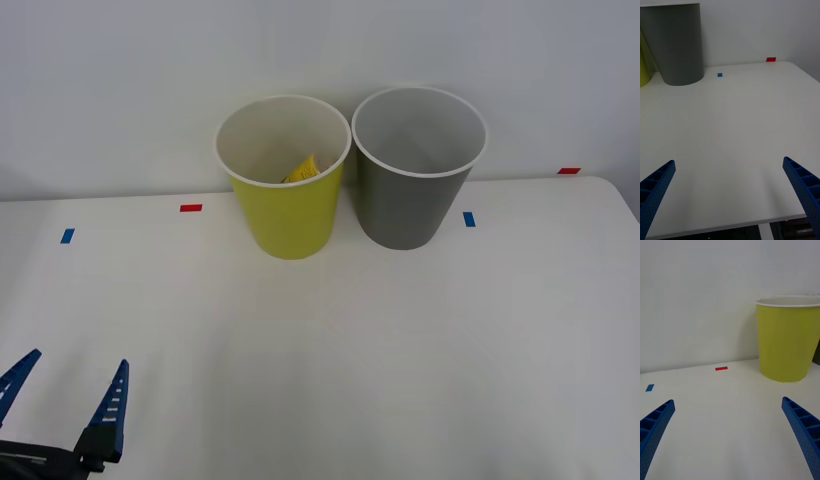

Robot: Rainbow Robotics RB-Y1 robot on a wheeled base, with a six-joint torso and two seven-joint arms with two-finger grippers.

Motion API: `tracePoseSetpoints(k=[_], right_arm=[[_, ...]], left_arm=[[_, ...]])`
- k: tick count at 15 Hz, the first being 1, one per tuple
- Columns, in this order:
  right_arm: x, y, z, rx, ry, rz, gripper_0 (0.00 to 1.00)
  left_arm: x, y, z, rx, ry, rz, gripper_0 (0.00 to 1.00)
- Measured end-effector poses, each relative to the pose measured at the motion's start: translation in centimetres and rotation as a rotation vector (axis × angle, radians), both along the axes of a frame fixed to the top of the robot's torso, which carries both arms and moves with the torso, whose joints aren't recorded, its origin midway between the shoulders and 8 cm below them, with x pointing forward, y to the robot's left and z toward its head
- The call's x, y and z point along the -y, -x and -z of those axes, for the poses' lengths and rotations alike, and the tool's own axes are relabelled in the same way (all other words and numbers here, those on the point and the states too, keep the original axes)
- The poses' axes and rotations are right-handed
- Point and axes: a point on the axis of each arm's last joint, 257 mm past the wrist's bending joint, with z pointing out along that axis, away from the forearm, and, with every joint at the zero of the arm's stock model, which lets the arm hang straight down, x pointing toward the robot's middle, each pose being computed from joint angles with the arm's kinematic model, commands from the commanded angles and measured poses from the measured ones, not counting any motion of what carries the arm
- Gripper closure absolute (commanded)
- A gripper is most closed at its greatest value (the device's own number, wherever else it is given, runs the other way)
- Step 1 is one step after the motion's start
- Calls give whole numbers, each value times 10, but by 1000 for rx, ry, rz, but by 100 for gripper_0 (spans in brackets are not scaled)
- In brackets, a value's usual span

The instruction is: Put cans in the gray bin and PET bottles in the light green bin.

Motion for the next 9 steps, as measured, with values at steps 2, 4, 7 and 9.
tracePoseSetpoints(k=[2, 4, 7, 9], right_arm=[[0, 0, 0, 0, 0, 0, 0], [0, 0, 0, 0, 0, 0, 0], [0, 0, 0, 0, 0, 0, 0], [0, 0, 0, 0, 0, 0, 0]], left_arm=[[-3, 24, 8, -24, 13, -24, 3], [-5, 43, 10, -34, 12, -43, 3], [-7, 60, 14, -43, 3, -68, 3], [-10, 69, 20, -41, -12, -71, 4]])
